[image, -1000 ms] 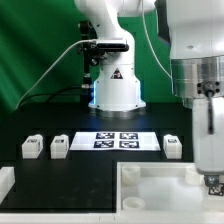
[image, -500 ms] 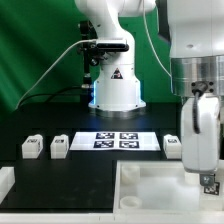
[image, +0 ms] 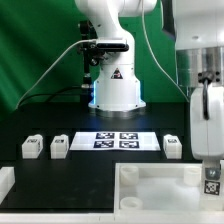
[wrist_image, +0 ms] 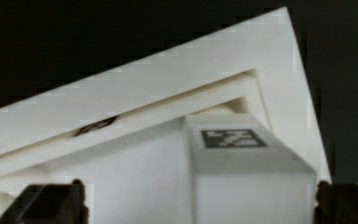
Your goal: Assemble one leg
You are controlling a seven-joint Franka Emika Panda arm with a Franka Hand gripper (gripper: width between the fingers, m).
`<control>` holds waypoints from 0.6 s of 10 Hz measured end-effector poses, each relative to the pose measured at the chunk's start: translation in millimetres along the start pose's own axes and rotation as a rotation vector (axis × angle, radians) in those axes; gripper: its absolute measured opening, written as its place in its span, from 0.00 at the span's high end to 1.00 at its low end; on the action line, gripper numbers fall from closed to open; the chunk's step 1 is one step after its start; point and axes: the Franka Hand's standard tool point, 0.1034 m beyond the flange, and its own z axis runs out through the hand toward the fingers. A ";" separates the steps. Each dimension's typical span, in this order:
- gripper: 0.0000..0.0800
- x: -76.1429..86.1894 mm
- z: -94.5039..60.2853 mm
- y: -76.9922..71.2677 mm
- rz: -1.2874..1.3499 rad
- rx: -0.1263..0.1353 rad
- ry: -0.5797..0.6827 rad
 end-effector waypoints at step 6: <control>0.19 -0.9 -1.0 4.4 -0.009 -0.004 -0.001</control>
Offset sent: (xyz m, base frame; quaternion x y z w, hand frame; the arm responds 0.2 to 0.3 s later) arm 0.0000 0.0000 0.0000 0.0000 0.0000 0.0000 1.0000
